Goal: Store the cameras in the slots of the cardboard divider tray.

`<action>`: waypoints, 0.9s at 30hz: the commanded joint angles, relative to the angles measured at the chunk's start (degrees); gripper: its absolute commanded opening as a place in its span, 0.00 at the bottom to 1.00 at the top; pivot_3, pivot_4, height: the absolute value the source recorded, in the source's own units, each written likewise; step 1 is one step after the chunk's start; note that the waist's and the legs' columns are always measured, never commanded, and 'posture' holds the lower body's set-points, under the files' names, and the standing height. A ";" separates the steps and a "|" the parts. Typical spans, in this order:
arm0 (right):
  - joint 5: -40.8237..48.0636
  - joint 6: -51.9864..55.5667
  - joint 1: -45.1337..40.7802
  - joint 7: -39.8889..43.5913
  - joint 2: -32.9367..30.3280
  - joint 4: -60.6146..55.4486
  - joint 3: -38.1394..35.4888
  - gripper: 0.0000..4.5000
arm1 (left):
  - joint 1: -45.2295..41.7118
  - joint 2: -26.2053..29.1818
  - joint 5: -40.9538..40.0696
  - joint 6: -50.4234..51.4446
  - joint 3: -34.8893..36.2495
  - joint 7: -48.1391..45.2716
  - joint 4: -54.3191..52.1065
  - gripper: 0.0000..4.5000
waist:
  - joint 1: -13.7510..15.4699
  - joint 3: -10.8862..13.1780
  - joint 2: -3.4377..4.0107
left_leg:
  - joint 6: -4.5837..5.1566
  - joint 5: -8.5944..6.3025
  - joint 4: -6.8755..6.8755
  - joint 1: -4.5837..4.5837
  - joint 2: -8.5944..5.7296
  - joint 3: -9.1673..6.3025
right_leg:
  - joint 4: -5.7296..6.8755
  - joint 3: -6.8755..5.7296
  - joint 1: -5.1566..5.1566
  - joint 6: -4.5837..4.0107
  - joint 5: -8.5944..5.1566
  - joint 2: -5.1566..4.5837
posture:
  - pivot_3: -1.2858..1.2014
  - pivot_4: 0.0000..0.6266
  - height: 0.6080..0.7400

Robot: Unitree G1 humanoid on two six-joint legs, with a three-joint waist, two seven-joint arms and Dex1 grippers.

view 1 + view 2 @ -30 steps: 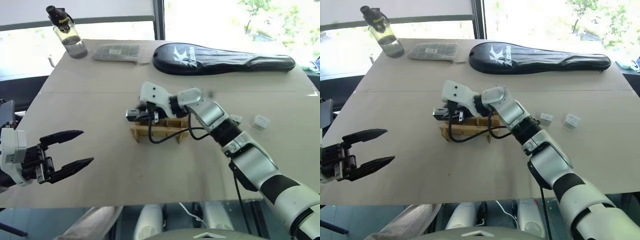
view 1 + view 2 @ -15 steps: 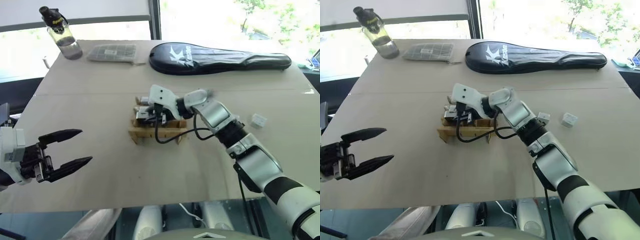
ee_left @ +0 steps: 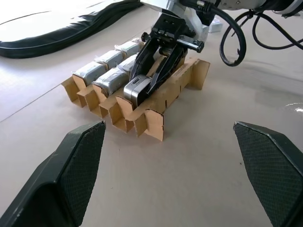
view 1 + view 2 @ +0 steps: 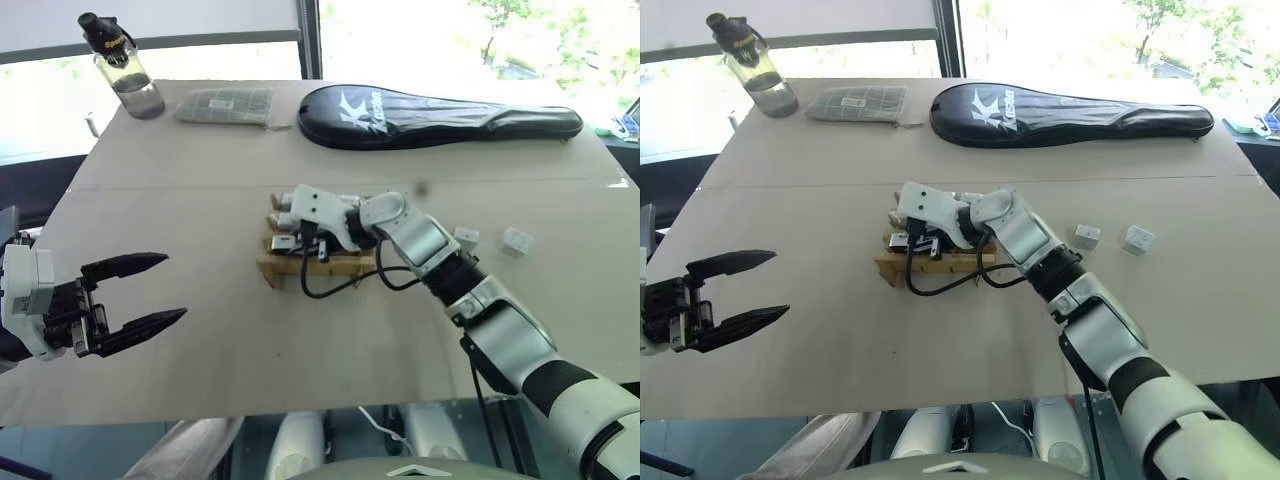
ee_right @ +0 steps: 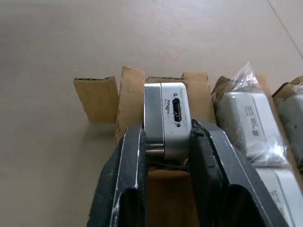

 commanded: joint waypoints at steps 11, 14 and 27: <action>8.63 13.95 2.99 3.65 -7.24 -25.64 -7.95 0.66 | -1.52 1.09 -0.49 0.35 -1.32 -0.52 -0.68 1.00 | 0.38 0.00 0.00 | 0.00 0.00 0.00 -0.09 -0.01 -0.11 | -0.03 -0.11 0.00 0.00 0.00 -0.12 | 0.52 0.24 1.00; 11.48 21.85 6.96 0.87 -12.60 -36.89 -13.00 0.66 | -4.71 1.55 -0.60 0.50 -4.16 -0.66 -0.23 1.00 | 0.67 -0.02 -0.04 | 0.00 0.00 0.02 -0.09 -0.05 -0.14 | -0.05 -0.16 0.03 0.01 0.00 -0.18 | 0.52 0.24 1.00; 13.18 14.09 31.55 1.03 -39.07 -43.71 -29.84 0.66 | -22.54 1.18 1.53 -0.18 -18.76 -4.50 7.21 1.00 | 1.64 0.00 -0.01 | 0.02 0.00 0.04 -0.08 -0.06 -0.15 | -0.08 -0.10 0.08 0.04 -0.01 0.32 | 0.52 0.24 1.00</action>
